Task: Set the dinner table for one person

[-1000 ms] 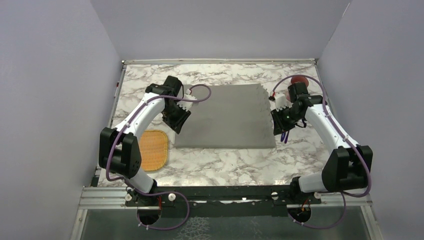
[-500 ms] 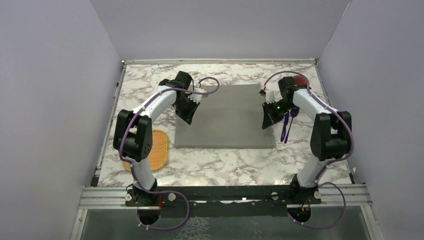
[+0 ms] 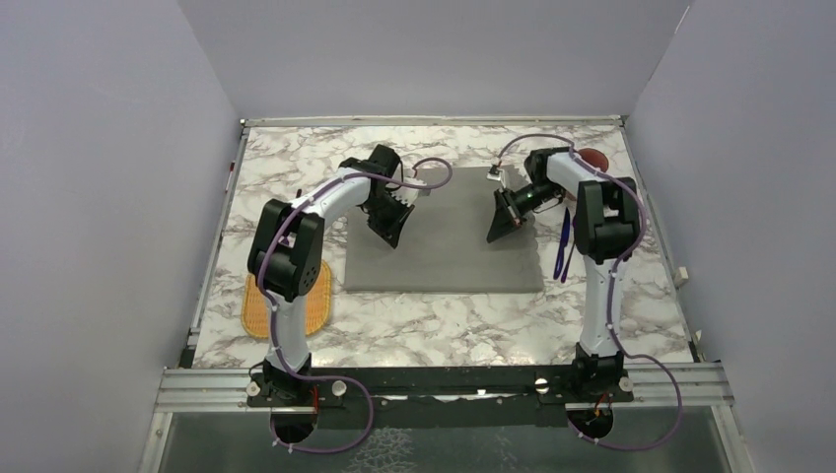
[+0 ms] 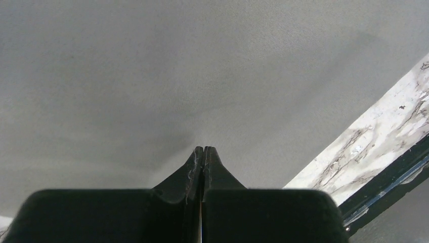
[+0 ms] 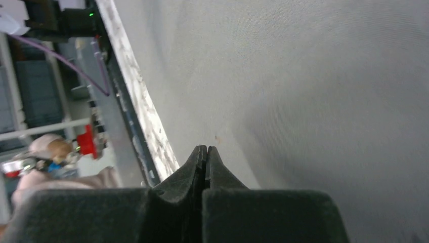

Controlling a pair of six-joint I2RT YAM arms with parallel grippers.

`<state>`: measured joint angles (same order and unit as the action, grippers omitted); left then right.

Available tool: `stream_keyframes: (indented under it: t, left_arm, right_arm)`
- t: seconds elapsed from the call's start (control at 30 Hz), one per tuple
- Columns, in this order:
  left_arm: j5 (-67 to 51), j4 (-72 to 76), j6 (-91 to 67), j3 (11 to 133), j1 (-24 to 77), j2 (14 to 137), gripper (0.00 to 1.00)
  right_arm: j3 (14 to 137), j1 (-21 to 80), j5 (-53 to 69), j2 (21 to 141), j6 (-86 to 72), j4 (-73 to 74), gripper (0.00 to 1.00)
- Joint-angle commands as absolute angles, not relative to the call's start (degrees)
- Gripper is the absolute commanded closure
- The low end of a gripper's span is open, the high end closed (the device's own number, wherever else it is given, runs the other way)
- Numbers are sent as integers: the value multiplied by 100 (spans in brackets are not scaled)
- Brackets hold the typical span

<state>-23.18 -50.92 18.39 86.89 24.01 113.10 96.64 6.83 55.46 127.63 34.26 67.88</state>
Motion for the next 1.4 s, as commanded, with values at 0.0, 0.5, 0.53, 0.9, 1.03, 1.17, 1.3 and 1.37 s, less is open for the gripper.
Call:
stream_keyframes:
  t: [0.0, 0.5, 0.53, 0.9, 1.03, 1.17, 1.3, 1.37]
  left_arm:
    - [-2591, -4907, 1837, 8802, 2466, 11505, 100]
    - [-2184, -4675, 1738, 8492, 2522, 11960, 100]
    - [-2152, -4667, 1753, 8426, 2522, 11962, 100]
    - [-1406, -4676, 1827, 7971, 2531, 11805, 100]
    - [-1282, -4678, 1882, 7776, 2531, 11755, 100]
    - [-1186, -4691, 1923, 7601, 2529, 11701, 100]
    - [-1092, -4699, 1976, 7445, 2531, 11597, 100]
    - [-1080, -4698, 1985, 7389, 2529, 11548, 100]
  right_arm:
    - [10078, 856, 6394, 13569, 4301, 8120, 99]
    - [9274, 1261, 5295, 13375, 3026, 6459, 99]
    - [9185, 1261, 5039, 13324, 2847, 6273, 99]
    - [8562, 1260, 2934, 12786, 1496, 4840, 99]
    - [8486, 1257, 2352, 12655, 1266, 4640, 99]
    - [8404, 1261, 2144, 12609, 1176, 4589, 99]
    - [8297, 1263, 2010, 12512, 1190, 4563, 99]
    - [8244, 1259, 1970, 12427, 1195, 4546, 100]
